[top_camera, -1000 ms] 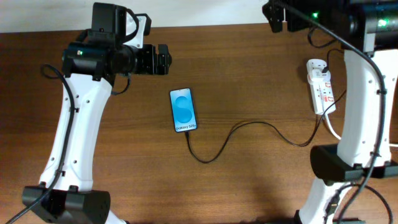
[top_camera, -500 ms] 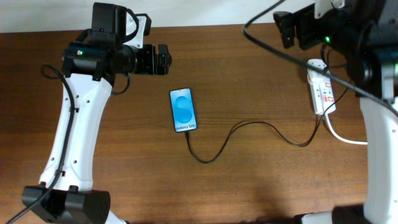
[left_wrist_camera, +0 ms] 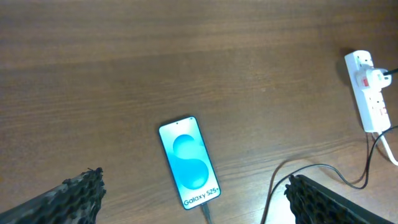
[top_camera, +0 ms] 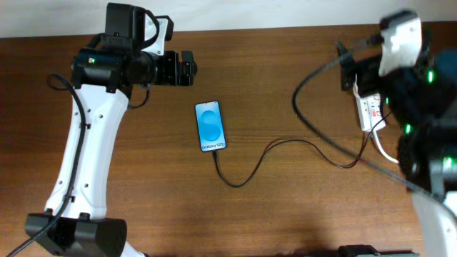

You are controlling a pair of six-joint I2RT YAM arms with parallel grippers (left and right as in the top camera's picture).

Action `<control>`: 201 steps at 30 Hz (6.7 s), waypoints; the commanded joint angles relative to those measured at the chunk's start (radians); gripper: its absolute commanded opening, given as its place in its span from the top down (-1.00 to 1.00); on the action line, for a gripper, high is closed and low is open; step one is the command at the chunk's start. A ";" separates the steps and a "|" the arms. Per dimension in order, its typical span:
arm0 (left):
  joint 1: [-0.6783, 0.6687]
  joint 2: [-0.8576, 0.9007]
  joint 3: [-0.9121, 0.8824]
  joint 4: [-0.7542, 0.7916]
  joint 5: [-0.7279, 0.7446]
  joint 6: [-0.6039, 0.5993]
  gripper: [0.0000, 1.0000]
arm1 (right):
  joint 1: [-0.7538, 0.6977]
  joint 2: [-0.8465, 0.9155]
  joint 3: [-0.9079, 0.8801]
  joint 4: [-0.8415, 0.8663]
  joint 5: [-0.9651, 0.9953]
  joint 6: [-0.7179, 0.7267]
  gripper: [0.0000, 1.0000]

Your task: Plug charger to phone and switch on socket

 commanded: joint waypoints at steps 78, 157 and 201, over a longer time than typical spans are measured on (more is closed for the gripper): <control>0.003 -0.015 0.011 0.001 -0.004 0.005 -0.98 | -0.018 -1.102 -1.328 0.344 -0.010 0.012 -0.97; 0.202 -1.746 -1.920 1.020 -0.269 0.061 -0.98 | -0.018 -1.102 -1.328 0.344 -0.009 0.012 -0.97; 0.202 -1.746 -1.920 1.020 -0.265 0.061 -0.98 | -0.018 -1.102 -1.328 0.344 -0.009 0.012 -0.97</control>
